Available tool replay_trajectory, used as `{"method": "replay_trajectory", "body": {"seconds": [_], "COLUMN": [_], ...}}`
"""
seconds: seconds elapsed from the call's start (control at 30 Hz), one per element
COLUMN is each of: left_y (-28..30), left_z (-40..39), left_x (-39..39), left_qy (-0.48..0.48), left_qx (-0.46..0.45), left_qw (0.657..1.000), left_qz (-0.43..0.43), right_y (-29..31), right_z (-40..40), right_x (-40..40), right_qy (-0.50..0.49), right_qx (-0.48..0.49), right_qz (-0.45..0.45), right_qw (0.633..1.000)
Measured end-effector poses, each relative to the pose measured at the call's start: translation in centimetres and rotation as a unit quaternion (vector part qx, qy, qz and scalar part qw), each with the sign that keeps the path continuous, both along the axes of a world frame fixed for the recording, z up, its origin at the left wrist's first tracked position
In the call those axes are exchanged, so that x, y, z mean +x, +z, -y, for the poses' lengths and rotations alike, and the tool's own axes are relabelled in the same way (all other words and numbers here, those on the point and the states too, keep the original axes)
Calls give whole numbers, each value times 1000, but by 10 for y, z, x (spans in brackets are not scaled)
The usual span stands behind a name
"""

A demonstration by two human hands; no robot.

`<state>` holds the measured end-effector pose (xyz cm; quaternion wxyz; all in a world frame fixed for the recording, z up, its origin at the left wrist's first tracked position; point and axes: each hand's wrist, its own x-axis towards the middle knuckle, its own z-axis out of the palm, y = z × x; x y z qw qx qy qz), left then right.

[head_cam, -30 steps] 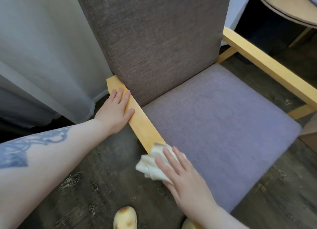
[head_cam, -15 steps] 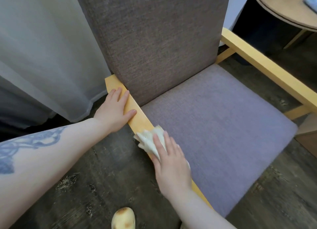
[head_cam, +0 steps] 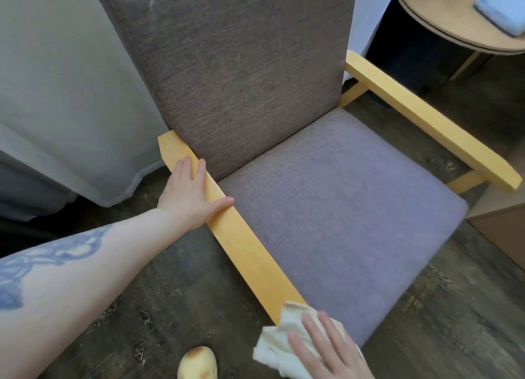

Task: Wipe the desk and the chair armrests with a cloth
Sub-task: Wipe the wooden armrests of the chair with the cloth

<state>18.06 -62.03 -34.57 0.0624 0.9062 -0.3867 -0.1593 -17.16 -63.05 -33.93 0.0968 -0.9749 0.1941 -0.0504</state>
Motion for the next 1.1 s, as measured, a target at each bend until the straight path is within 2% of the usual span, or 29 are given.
{"method": "replay_trajectory", "body": {"seconds": [0.07,0.17,0.27,0.3,0.5,0.57,0.67,0.87,0.97,1.1], "left_y": [-2,-3,-4,-4,-5,-5,-3,4,8,7], "left_z": [1,0,-2,-3,-7,-9,-9,-10,-16,-26], "left_x": [-4,-4,0,2,8,11,14,24,42,57], "left_qy": [1,2,2,4,15,10,4,-16,-4,37], "left_qx": [12,10,-7,-15,-67,-75,-65,-52,-51,-76], "left_qw": [1000,1000,1000,1000,998,997,998,998,998,995], "left_qz": [4,7,6,0,-8,-11,-17,-20,-21,-52], "right_y": [-2,-1,3,4,-17,-14,-8,5,-2,-3], "right_z": [-9,-18,-11,-9,19,27,25,1,-5,7], "right_x": [-2,13,54,74,175,161,96,-33,-39,16], "right_qy": [-86,-139,-161,-154,-53,3,53,26,-6,-18], "right_qx": [-23,-17,64,91,103,102,116,20,-16,10], "right_qz": [32,-15,-39,-48,-49,-56,-71,-82,-79,-41], "right_qw": [995,990,984,983,992,993,989,996,997,999]}}
